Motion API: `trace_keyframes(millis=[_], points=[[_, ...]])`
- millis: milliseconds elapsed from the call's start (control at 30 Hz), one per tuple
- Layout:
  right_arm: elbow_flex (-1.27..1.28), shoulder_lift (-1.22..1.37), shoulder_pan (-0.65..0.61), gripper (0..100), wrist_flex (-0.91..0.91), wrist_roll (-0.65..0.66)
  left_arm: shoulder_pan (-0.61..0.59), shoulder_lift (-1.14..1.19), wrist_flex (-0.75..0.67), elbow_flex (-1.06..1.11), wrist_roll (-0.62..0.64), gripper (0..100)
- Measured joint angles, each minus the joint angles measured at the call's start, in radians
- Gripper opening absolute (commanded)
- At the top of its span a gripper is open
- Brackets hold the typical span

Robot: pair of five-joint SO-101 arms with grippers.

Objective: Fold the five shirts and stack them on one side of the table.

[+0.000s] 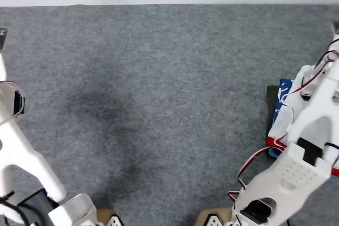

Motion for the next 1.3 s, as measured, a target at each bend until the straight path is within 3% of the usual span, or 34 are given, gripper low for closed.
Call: trace_keyframes(millis=[500, 633, 867, 1100, 1300], points=[[0.414, -0.005, -0.051, 0.9, -0.153, 0.0, 0.0, 0.0, 0.0, 0.0, 0.0, 8], [0.42, -0.012, -0.12, 0.9, -0.091, 0.0, 0.0, 0.0, 0.0, 0.0, 0.0, 8], [0.42, -0.167, -0.127, 0.9, -0.087, 0.0, 0.0, 0.0, 0.0, 0.0, 0.0, 8], [0.43, -0.25, -0.075, 0.9, -0.33, 0.0, 0.0, 0.0, 0.0, 0.055, 0.0, 8], [0.43, -0.091, -0.057, 0.9, -0.6, 0.04, 0.0, 0.0, 0.0, 0.08, 0.0, 8]])
